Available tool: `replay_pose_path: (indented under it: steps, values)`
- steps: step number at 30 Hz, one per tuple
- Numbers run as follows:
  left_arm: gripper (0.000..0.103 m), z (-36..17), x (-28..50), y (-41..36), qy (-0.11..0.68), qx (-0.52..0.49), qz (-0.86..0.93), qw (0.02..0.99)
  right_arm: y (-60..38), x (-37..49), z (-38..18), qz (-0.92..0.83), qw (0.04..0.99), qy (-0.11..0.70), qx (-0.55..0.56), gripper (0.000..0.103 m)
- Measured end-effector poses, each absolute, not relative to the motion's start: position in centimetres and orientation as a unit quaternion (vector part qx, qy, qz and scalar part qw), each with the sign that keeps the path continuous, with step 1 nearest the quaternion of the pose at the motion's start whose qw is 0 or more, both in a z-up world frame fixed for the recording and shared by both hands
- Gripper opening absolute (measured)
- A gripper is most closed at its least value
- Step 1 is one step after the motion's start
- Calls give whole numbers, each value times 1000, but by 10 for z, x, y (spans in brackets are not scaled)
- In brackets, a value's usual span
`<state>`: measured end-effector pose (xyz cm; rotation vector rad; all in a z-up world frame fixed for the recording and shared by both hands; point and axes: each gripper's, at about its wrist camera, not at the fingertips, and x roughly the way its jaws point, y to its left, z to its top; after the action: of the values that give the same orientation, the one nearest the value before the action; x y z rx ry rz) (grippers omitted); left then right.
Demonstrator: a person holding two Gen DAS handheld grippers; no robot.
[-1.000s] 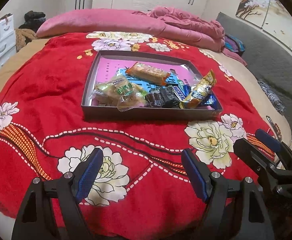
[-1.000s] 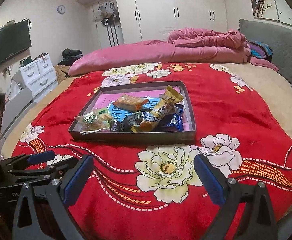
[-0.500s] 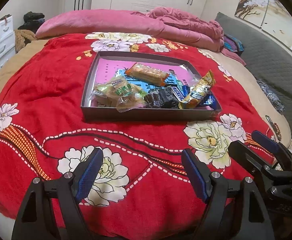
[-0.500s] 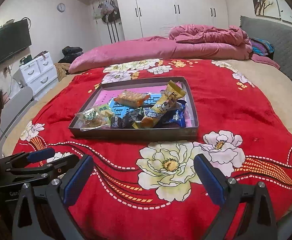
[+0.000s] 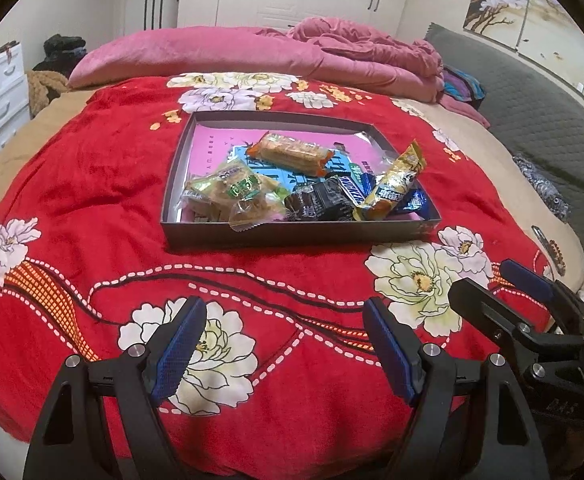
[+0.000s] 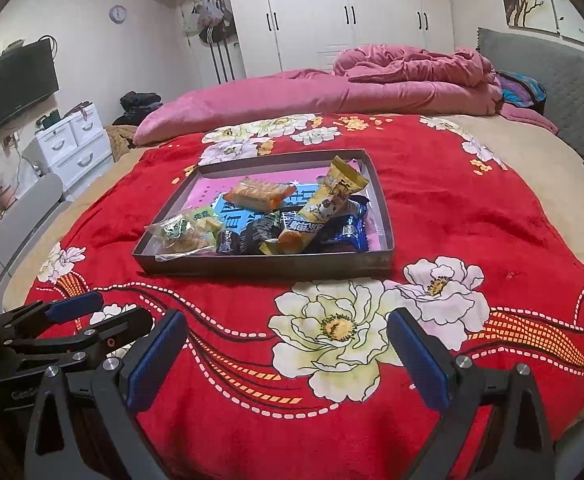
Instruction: Organize snacks
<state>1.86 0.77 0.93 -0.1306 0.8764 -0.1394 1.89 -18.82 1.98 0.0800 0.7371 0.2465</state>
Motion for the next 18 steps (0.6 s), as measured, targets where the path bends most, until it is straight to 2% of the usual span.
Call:
replay_pose_path:
  steps: [18]
  values:
    - [81, 11, 19, 13, 426, -64, -55, 901, -192, 23, 16, 113, 921, 369, 42, 101]
